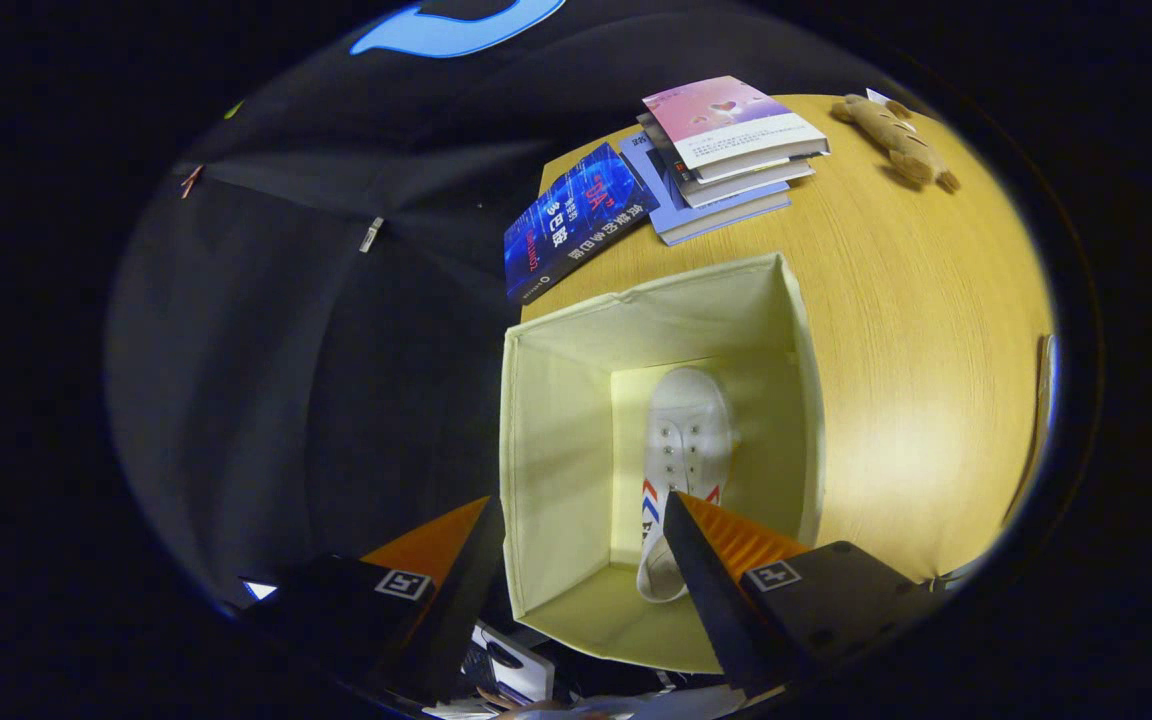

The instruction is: Open the storage box then place both shoes into the box .Put the left shoe in first, then the right shoe, with the right side of both shoes facing outward in a uniform manner.

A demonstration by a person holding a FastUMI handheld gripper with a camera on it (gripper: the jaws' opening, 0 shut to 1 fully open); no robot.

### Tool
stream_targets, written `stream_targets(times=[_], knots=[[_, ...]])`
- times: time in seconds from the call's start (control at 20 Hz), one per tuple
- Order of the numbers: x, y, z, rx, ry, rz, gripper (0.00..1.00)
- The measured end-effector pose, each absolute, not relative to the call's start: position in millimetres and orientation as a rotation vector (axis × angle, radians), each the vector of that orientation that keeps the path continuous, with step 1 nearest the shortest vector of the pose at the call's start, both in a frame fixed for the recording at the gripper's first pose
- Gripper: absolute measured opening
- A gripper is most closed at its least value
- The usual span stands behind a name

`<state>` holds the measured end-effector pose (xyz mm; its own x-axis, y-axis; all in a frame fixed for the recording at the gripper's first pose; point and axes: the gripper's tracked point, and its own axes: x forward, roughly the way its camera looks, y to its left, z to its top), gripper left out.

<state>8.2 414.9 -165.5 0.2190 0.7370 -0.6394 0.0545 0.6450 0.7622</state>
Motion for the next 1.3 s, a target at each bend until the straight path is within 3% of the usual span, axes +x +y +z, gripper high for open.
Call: stream_targets(times=[0.25,0.5,0.95,1.3], knots=[[-1.8,363.9,-131.7,0.841,1.23,0.575,0.98],[-11.7,269.2,-128.0,0.84,1.171,0.514,0.97],[-56.7,77.0,-216.3,0.729,1.234,0.232,0.97],[-68.0,-14.3,-299.2,0.613,1.29,0.063,0.96]])
